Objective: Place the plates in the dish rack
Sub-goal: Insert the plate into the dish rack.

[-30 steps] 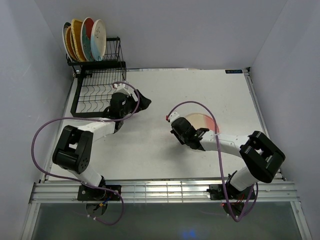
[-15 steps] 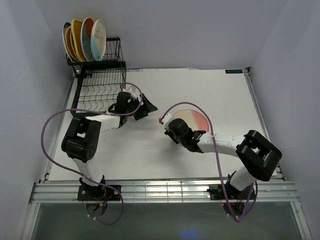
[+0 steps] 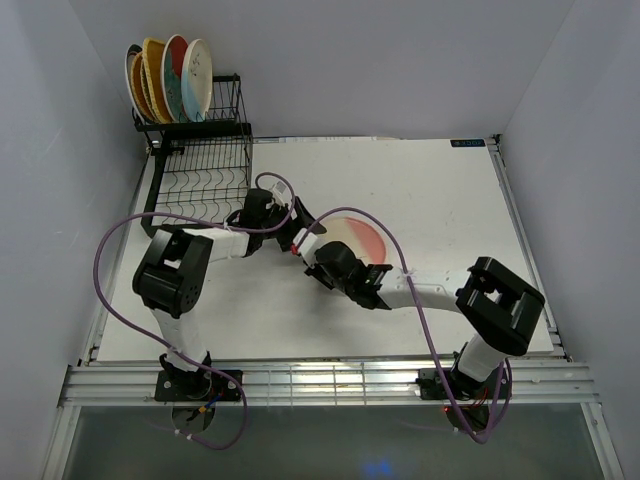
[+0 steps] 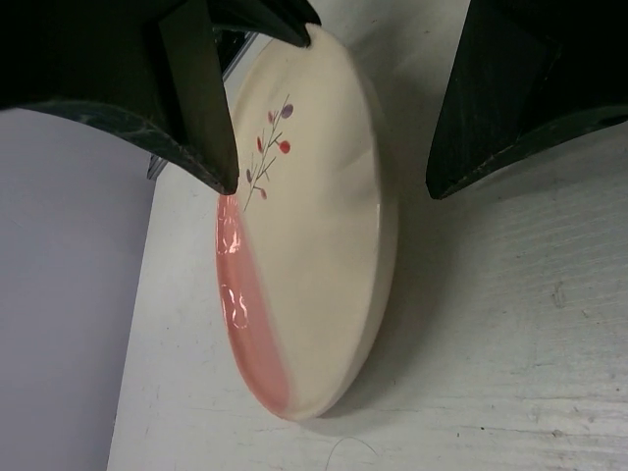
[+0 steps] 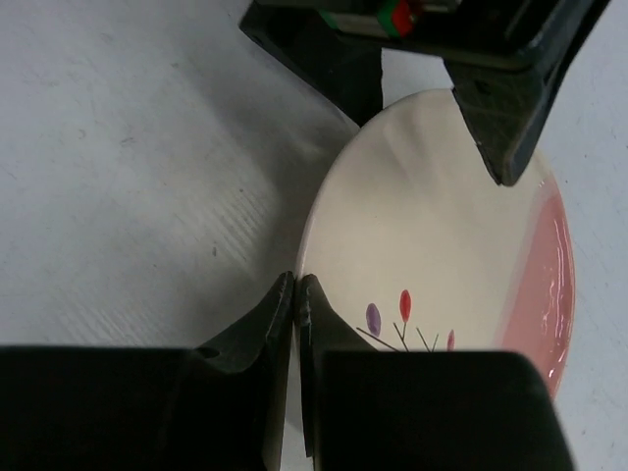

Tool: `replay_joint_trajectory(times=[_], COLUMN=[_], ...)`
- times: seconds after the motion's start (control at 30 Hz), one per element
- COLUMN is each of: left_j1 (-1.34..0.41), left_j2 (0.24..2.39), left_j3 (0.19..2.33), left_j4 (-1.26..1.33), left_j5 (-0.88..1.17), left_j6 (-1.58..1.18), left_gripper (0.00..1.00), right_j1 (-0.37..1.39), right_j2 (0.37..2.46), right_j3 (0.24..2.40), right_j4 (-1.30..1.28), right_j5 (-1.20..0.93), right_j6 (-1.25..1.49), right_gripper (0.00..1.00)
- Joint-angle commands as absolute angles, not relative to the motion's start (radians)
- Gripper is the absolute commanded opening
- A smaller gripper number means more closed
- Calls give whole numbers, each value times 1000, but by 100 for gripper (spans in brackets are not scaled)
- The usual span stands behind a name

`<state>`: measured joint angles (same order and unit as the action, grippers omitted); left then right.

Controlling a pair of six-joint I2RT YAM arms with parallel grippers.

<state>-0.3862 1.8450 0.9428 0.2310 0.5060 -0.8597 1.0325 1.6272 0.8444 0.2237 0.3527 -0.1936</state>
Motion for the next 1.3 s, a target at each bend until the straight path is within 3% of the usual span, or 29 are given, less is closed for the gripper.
replay_joint_trajectory(times=[0.0, 0.1, 0.37, 0.6, 0.73, 0.77, 0.83, 0.87, 0.97, 1.07, 1.1, 1.17, 1.27], left_j1=[-390, -390, -390, -388, -390, -390, -388, -390, -388, -390, -388, -390, -390], left_j2=[1856, 1868, 1861, 1827, 1819, 1821, 1835, 1838, 1839, 1812, 1801, 1773, 1747], left_j3=[977, 982, 985, 973, 974, 976, 985, 988, 988, 971, 965, 950, 937], left_j4=[232, 232, 233, 239, 248, 252, 253, 253, 256, 264, 267, 278, 285], left_j5=[549, 569, 577, 578, 620, 626, 646, 652, 652, 608, 594, 568, 543], left_j6=[-877, -882, -876, -864, -864, -862, -859, -856, -853, -839, -831, -824, -812], left_gripper=[87, 85, 64, 57, 39, 23, 5, 0, 0, 0, 0, 0, 0], right_j1=[1077, 1097, 1112, 1114, 1117, 1115, 1120, 1121, 1123, 1129, 1131, 1132, 1134], right_j2=[1631, 1643, 1651, 1657, 1655, 1655, 1657, 1657, 1658, 1646, 1635, 1611, 1582], right_j3=[925, 937, 948, 951, 951, 953, 954, 956, 954, 934, 927, 899, 862], right_j4=[341, 341, 333, 310, 310, 310, 310, 307, 304, 317, 333, 354, 376], right_j5=[362, 374, 393, 413, 403, 402, 403, 406, 423, 459, 465, 454, 449], right_j6=[-229, -236, -244, -252, -252, -252, -253, -255, -258, -267, -268, -270, -270], right_gripper=[8, 8, 8, 8, 8, 8, 8, 8, 8, 25, 41, 56, 72])
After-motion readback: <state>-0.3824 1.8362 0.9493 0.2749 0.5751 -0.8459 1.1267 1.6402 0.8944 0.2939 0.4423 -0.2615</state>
